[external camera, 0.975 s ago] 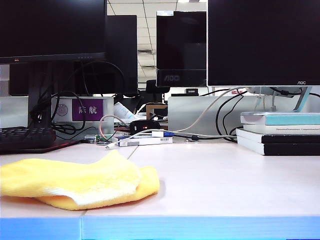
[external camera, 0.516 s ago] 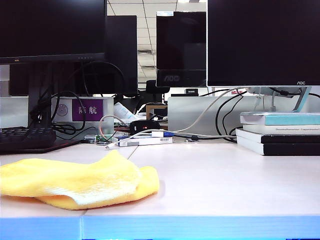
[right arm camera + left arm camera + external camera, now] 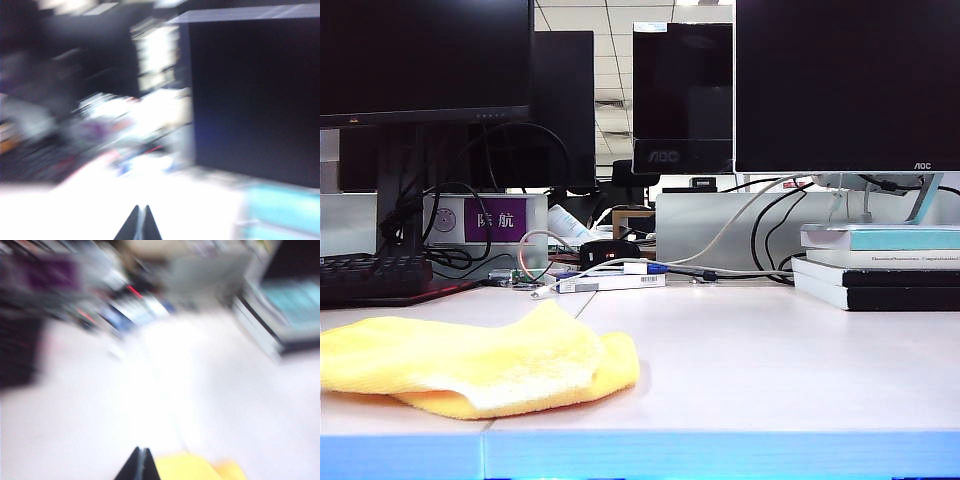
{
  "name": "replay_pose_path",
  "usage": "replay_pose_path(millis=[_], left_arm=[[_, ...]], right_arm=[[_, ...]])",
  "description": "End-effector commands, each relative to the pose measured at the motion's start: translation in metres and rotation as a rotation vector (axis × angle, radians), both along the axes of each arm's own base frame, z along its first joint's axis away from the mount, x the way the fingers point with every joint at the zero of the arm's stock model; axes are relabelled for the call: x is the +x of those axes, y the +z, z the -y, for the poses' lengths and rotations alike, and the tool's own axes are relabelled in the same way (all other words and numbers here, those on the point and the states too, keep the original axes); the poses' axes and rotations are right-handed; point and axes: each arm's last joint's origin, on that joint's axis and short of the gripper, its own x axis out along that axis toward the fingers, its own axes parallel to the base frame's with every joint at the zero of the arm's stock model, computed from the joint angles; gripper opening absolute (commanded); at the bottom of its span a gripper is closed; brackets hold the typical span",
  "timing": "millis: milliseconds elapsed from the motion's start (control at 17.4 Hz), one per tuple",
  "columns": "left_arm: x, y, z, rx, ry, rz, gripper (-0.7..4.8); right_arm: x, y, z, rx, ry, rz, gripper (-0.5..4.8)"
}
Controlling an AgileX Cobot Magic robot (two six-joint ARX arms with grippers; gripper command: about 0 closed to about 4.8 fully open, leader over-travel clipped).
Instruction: Wipe the table from back to front using the rag.
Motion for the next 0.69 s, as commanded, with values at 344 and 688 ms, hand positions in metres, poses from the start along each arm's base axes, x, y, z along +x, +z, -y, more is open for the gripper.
replay_pose_path(millis=[344,688], left_arm=[[0.018,-0.021,0.049,0.055,-0.151,-0.148,-0.05],[0.024,-0.03,0.052,0.085,-0.15,-0.209,-0.05]], right_arm=[[0.0,-0.021,-0.061,-0.265,0.363,-0.104,-0.05],[-0.001,-0.042,-0.1,-0.422,0.519,-0.209,-0.05]])
